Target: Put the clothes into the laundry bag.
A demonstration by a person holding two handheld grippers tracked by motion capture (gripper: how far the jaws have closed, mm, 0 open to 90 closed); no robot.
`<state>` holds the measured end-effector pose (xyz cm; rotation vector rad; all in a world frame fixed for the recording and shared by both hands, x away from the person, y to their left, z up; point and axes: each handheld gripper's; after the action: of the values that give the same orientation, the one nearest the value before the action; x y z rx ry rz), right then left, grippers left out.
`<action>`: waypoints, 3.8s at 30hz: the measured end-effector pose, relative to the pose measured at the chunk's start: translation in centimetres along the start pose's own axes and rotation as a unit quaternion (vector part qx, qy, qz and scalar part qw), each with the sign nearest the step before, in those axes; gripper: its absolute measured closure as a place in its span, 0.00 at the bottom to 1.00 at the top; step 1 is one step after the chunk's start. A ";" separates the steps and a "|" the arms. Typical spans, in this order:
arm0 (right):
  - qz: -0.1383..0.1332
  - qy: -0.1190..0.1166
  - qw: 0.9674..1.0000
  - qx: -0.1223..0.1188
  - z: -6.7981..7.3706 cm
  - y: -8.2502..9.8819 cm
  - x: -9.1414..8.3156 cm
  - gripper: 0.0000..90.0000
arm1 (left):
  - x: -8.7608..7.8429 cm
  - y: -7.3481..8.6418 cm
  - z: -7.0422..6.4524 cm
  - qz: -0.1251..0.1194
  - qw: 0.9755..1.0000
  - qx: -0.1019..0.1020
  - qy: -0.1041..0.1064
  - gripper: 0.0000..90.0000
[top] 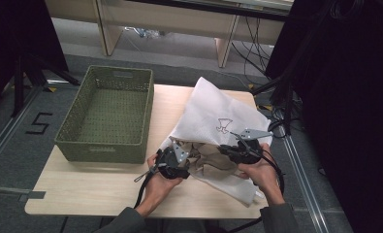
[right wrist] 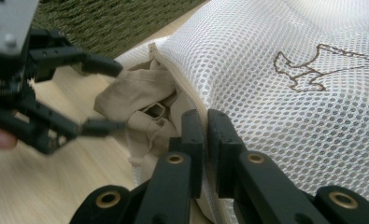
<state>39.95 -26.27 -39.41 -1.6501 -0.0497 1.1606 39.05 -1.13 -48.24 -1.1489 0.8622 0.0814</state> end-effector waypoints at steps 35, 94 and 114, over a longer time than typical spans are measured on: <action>0.000 -0.001 1.000 -0.005 0.1 -0.1 -0.2 0.96 | 5.4 -6.0 -4.3 -0.018 0.992 -0.017 0.122 0.90; 0.052 0.085 0.991 -0.087 0.3 0.7 0.8 0.65 | 6.0 -4.2 -3.3 -0.003 0.988 -0.033 0.152 0.80; 0.039 0.055 0.997 -0.025 0.0 0.8 0.3 0.98 | 6.4 -2.6 -7.4 0.000 0.993 0.010 0.116 0.70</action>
<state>39.74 -26.46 -40.23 -1.7717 0.0560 1.1315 40.58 -10.63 -51.34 -1.1546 1.0667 -0.0623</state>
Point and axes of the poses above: each handheld gripper's, and its own axes: x roughly forward along the jaws, y roughly out of its underside, z roughly to its left, and after that the axes turned 1 degree about z, right-handed
